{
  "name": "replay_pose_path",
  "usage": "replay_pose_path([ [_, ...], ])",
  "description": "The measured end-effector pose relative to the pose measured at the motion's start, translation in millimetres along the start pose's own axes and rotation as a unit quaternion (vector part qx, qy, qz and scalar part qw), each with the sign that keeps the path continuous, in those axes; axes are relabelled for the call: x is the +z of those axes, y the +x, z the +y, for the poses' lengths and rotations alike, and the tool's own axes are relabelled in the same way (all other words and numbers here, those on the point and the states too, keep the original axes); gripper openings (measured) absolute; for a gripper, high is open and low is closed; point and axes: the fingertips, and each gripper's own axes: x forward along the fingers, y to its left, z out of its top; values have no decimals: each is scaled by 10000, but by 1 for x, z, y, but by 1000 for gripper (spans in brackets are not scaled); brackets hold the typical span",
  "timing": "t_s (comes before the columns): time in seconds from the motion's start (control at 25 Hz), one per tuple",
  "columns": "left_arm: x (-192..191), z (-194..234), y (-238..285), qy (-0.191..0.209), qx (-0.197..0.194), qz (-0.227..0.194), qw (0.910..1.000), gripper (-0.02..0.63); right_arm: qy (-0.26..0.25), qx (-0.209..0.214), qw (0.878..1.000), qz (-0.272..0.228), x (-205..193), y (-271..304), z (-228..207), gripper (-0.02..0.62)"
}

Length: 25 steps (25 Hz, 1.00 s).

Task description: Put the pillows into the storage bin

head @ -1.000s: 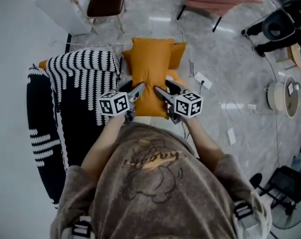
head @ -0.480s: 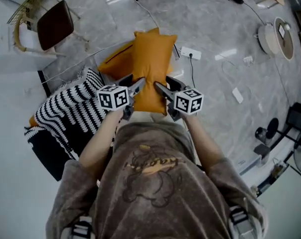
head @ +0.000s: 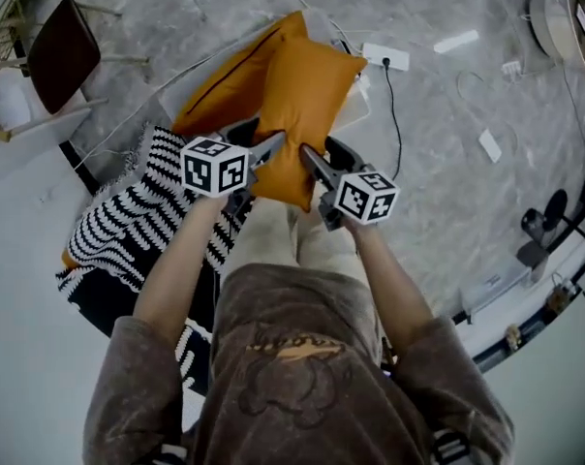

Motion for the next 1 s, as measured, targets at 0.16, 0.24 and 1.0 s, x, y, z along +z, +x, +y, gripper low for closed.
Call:
replay_pose_path([
  [0.16, 8, 27, 30, 226, 108, 103, 9996, 262, -51, -296, 9995, -119, 1, 21, -35, 259],
  [0.24, 15, 45, 29, 287, 555, -81, 9980, 272, -333, -597, 9976, -143, 5, 24, -47, 265],
  [1.0, 3, 37, -2, -323, 955, -459, 9938, 272, -1235, -14, 9908, 555, 34, 36, -12, 302],
])
